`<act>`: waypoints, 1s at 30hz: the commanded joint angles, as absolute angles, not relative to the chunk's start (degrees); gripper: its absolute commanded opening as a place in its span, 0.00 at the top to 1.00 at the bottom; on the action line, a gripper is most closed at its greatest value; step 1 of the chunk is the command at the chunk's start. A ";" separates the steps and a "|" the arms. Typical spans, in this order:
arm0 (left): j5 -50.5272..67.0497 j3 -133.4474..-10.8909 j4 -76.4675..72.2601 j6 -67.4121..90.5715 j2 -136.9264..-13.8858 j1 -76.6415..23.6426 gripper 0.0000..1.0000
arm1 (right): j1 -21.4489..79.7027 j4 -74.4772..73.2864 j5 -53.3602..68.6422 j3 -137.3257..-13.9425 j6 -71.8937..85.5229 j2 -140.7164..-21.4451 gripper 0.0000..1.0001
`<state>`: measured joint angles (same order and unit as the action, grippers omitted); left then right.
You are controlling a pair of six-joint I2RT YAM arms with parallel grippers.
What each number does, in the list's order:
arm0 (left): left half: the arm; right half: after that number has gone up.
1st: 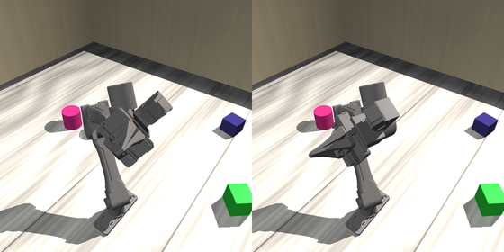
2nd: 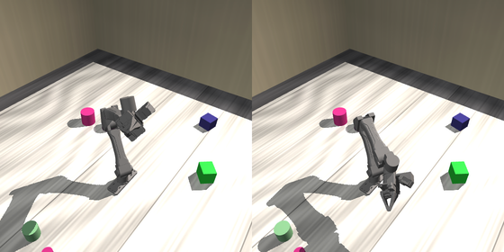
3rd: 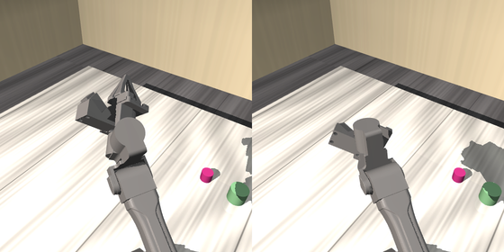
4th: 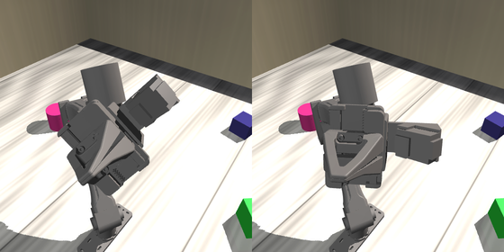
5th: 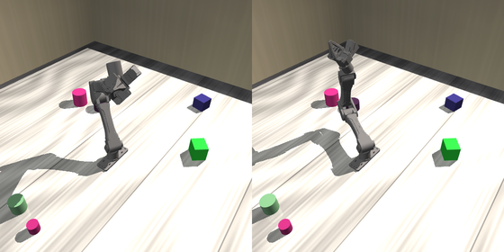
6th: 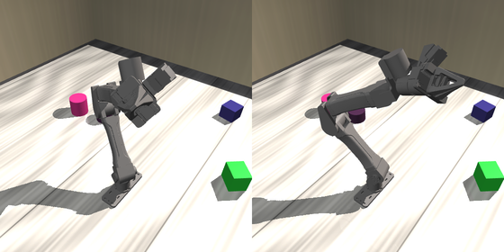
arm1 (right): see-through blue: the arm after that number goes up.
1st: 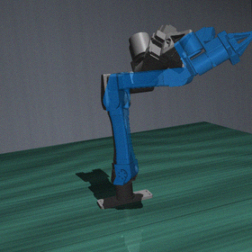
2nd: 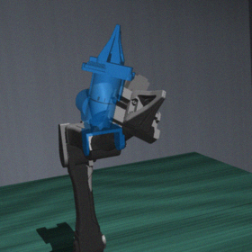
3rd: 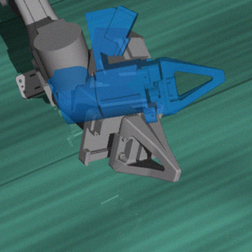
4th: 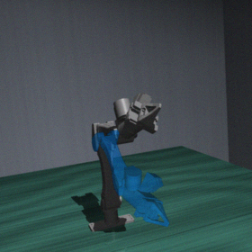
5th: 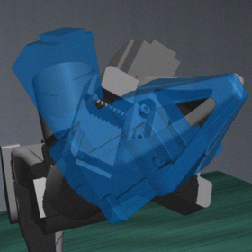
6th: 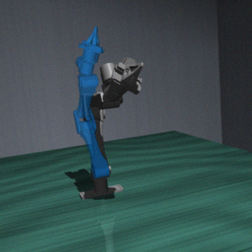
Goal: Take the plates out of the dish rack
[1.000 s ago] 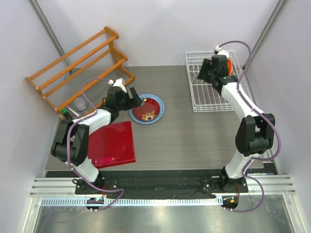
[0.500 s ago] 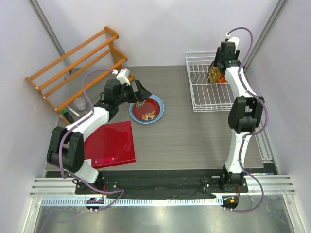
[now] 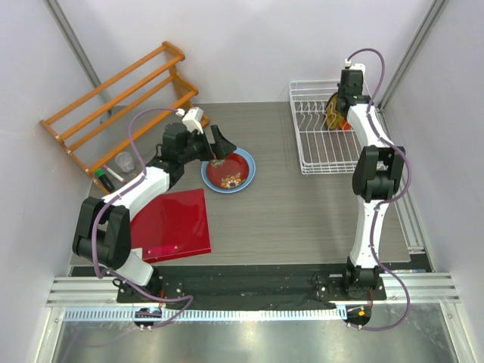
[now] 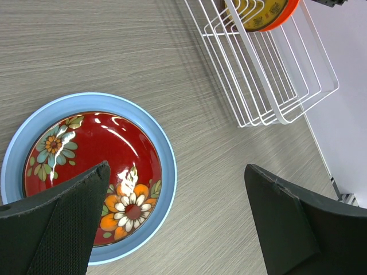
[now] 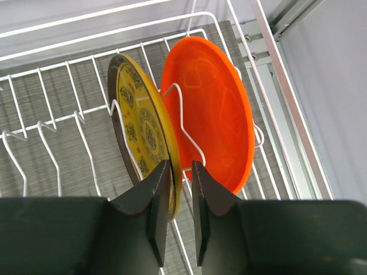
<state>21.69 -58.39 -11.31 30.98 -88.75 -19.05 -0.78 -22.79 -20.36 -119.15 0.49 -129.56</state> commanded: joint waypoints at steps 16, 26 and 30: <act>21.71 -58.62 -14.77 30.50 -89.21 -19.07 0.01 | -1.50 -24.08 -17.14 -124.63 -1.05 -132.72 0.99; 18.81 -58.45 -13.37 30.06 -89.74 -19.07 0.00 | 4.64 -22.15 -31.62 -123.49 -7.02 -127.97 0.99; 17.41 -58.45 -12.39 29.79 -89.30 -19.07 0.00 | 7.12 -19.43 -36.73 -120.25 -9.76 -124.90 0.99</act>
<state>19.33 -58.30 -12.14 30.94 -89.82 -19.05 4.19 -24.21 -28.40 -121.71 -6.11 -133.29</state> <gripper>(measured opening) 0.994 0.115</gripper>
